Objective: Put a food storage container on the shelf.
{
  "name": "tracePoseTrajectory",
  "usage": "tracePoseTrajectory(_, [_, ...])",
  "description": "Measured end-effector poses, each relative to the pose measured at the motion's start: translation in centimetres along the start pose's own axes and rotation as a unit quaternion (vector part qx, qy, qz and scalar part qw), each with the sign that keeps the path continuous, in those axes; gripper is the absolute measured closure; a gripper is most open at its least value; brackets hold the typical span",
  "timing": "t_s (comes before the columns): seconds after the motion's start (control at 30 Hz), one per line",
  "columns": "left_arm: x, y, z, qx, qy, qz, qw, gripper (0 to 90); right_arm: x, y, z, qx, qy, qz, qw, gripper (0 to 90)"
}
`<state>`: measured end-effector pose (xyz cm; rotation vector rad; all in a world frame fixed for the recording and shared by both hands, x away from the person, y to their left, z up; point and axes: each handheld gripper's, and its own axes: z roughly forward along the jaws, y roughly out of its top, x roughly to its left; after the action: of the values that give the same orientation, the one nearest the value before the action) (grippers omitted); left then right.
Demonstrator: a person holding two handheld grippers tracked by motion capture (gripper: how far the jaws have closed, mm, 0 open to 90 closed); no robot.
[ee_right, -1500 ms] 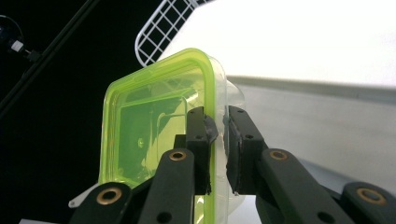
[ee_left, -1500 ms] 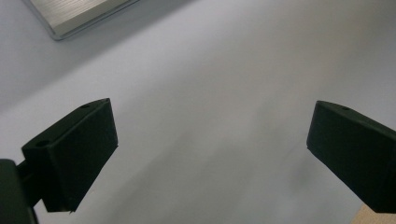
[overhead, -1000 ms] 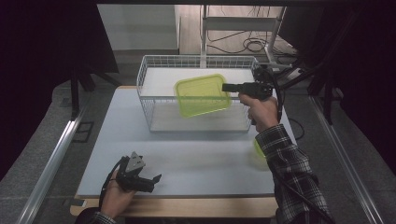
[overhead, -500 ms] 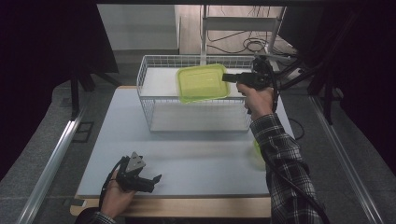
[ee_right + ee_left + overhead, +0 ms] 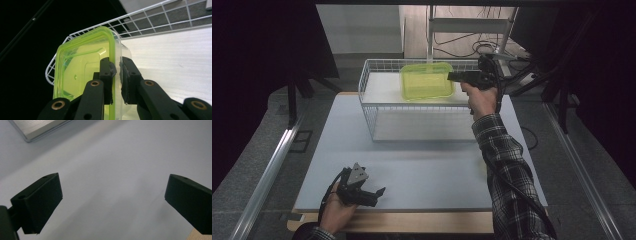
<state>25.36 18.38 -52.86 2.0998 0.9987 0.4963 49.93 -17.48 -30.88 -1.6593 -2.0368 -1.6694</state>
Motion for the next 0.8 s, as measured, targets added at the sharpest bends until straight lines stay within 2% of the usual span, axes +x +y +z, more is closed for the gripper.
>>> tracePoseTrajectory(0.13, [0.0,0.0,0.0,0.001,-0.001,0.002,1.0,1.0,-0.1,-0.1,0.6,-0.004,-0.002,0.004,1.0,79.3])
tracePoseTrajectory(0.23, [-0.1,0.0,0.0,0.001,0.0,0.003,1.0,1.0,-0.1,-0.1,0.9,-0.009,-0.013,-0.005,0.9999,77.3])
tracePoseTrajectory(0.37, [0.0,0.0,0.0,0.002,0.0,0.004,1.0,1.0,0.3,-0.2,1.3,-0.005,-0.053,-0.045,0.9976,72.8])
tracePoseTrajectory(0.6, [0.0,0.0,0.1,0.005,-0.001,0.006,1.0,1.1,0.1,-0.1,1.8,-0.001,-0.062,-0.06,0.9963,70.1])
tracePoseTrajectory(0.8, [0.0,0.0,0.1,0.006,0.0,0.007,1.0,1.0,0.3,-0.2,2.3,0.006,-0.082,-0.091,0.9925,59.9])
